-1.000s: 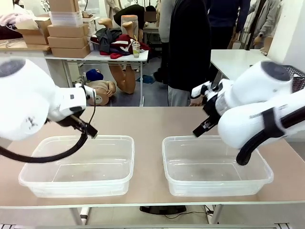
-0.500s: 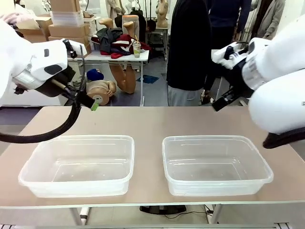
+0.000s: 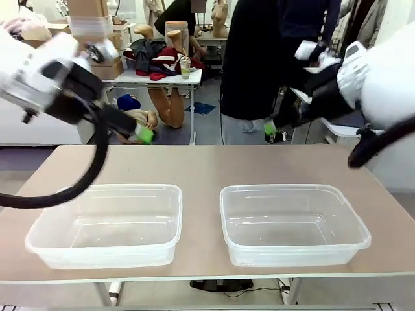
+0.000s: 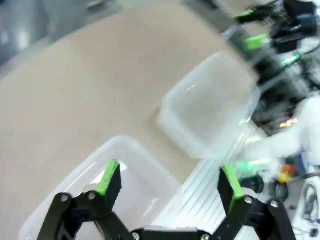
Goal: Sort the waste into each basket.
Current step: Pick up the Organizing box on the left side of the table and lift it.
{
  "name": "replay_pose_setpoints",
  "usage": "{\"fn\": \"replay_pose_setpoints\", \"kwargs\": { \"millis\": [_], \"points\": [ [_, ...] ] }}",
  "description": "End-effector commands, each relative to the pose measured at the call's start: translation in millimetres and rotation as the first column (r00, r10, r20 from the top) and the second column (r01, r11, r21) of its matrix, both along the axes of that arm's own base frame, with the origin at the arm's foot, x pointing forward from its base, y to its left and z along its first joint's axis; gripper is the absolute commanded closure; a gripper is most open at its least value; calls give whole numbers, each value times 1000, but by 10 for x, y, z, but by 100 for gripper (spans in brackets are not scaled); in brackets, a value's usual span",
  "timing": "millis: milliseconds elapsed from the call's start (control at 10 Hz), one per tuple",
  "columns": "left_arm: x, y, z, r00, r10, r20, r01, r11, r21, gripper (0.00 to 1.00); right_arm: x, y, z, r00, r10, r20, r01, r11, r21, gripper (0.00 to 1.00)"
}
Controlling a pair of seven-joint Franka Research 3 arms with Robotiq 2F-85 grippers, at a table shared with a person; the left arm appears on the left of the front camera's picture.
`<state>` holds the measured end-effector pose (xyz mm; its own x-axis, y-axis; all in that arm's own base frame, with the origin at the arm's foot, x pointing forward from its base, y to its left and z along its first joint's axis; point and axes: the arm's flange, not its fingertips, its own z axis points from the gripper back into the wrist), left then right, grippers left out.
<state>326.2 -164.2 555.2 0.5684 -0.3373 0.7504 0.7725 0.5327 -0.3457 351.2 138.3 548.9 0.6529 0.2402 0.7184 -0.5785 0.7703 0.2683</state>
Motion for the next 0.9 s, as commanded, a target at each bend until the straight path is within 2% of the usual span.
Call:
{"fn": "replay_pose_setpoints", "kwargs": {
  "millis": [0,100,200,300,400,500,800],
  "points": [
    [165,402,5,957,-174,-233,12,824,-567,0,75,-377,185,964,35,-262,149,747,648,0],
    [189,461,-54,947,-167,-276,-40,788,-614,0,79,-440,141,946,17,-325,224,691,688,0],
    [181,545,-110,945,-133,-299,-91,771,-631,0,107,-454,63,918,5,-396,284,688,668,0],
    [169,592,-132,941,-134,-310,-98,769,-631,0,144,-469,-40,906,-27,-423,321,695,644,0],
    [188,568,-147,926,-51,-374,-160,843,-513,0,159,-464,-106,892,-116,-437,368,747,553,0],
    [125,688,44,961,-146,-236,-21,810,-586,0,46,-580,178,951,22,-308,161,814,557,0],
    [125,688,44,961,-146,-236,-21,810,-586,0,46,-580,178,951,22,-308,161,814,557,0]
  ]
}}
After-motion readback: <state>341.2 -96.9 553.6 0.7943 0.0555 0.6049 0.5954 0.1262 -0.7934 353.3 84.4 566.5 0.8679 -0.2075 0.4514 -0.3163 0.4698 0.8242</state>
